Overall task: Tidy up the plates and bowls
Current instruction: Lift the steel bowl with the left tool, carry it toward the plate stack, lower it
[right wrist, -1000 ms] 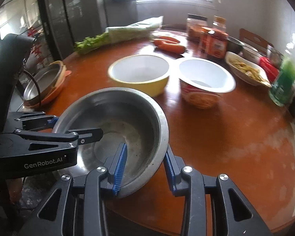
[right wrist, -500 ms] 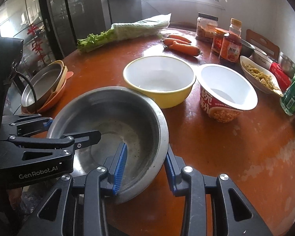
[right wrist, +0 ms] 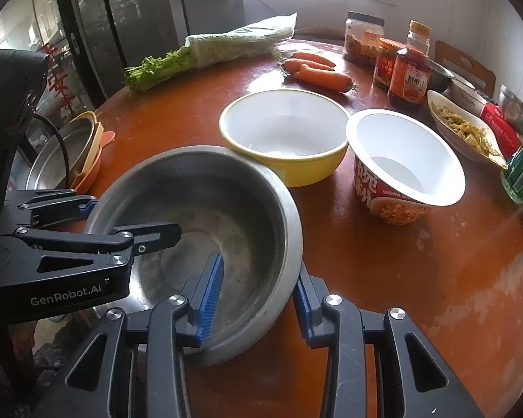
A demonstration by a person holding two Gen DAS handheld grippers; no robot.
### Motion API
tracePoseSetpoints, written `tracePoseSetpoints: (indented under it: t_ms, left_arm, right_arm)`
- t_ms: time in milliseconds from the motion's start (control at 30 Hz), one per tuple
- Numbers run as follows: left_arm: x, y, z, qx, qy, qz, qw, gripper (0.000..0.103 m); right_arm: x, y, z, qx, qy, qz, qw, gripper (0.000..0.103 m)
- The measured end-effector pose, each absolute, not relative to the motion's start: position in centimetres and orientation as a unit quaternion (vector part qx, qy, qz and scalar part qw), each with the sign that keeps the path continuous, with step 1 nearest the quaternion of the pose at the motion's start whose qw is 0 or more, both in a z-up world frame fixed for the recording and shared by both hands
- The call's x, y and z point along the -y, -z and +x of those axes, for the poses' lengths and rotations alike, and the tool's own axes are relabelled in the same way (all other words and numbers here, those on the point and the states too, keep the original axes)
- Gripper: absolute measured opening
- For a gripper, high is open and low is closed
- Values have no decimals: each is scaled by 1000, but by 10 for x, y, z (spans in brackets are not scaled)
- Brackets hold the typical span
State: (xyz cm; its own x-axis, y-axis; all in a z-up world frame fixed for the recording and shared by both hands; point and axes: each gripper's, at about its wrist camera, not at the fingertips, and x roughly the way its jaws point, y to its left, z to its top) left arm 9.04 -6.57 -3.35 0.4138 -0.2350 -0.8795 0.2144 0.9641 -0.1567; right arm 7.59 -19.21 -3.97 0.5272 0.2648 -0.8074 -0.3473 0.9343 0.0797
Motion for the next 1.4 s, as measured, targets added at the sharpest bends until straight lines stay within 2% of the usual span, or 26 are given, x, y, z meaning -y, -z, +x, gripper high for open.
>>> tracePoseSetpoints:
  t_ms: [267, 500, 700, 1067, 1400]
  left_arm:
    - [64, 30, 98, -524, 144, 6, 839, 55]
    - [59, 29, 100, -521, 145, 1, 841, 56]
    - [59, 25, 99, -515, 139, -1, 846, 58]
    - [53, 7, 90, -491, 121, -6, 863, 68]
    - [49, -12, 81, -466, 108, -5, 878, 71]
  right_arm:
    - [192, 37, 90, -456, -167, -38, 873, 43]
    - [196, 36, 97, -458, -165, -23, 873, 51]
    - [201, 35, 99, -458, -165, -15, 873, 53]
    - [205, 17, 91, -433, -170, -9, 885, 59]
    - [213, 0, 82, -409, -169, 5, 897, 65]
